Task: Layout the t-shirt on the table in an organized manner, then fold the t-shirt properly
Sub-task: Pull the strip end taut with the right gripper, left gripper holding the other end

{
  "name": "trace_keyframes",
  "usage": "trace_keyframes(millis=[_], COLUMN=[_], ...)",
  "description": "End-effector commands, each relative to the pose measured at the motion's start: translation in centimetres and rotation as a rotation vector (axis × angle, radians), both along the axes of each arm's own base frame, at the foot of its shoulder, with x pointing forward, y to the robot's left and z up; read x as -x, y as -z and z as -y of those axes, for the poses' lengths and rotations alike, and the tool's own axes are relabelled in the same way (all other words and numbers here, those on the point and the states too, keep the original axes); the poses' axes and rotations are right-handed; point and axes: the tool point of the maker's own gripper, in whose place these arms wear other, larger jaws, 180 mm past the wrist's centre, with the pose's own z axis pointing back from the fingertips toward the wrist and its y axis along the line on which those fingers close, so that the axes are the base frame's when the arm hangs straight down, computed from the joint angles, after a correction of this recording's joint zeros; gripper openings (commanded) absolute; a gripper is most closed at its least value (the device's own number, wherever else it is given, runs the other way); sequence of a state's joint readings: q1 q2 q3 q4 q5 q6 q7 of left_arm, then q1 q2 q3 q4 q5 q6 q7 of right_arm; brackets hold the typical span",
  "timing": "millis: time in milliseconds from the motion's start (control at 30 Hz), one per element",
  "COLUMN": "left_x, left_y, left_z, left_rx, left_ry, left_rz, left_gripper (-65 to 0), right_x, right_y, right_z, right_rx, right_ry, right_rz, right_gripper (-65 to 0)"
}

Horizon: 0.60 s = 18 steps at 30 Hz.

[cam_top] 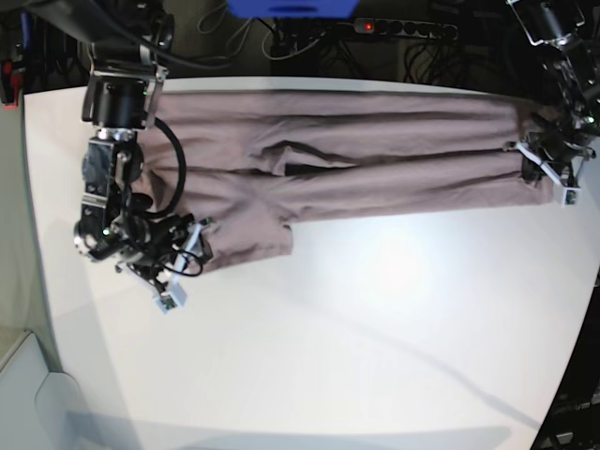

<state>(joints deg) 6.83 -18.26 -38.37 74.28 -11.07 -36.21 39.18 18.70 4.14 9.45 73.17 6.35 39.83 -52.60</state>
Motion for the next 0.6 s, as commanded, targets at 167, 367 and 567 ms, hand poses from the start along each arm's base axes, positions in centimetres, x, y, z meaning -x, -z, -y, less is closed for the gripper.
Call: trace_keyframes(millis=[167, 367, 567], left_x=[0.2, 0.2, 0.2], left_y=[-0.3, -0.3, -0.3], left_z=[-0.7, -0.7, -0.6], left_rx=[-0.021, -0.021, -0.019], left_ry=[0.001, 0.001, 0.001], left_rz=[-0.01, -0.01, -0.01], left_gripper=[-64.8, -64.8, -64.8], right_x=[-2.8, -2.6, -1.5], right_y=[-0.2, 1.6, 3.3], right_z=[0.3, 0.4, 0.2], right_rx=[-0.073, -0.118, -0.141], right_ry=[0.017, 0.037, 0.047], right_rz=[0.035, 0.012, -0.02], right_gripper=[-27.4, -28.1, -52.8])
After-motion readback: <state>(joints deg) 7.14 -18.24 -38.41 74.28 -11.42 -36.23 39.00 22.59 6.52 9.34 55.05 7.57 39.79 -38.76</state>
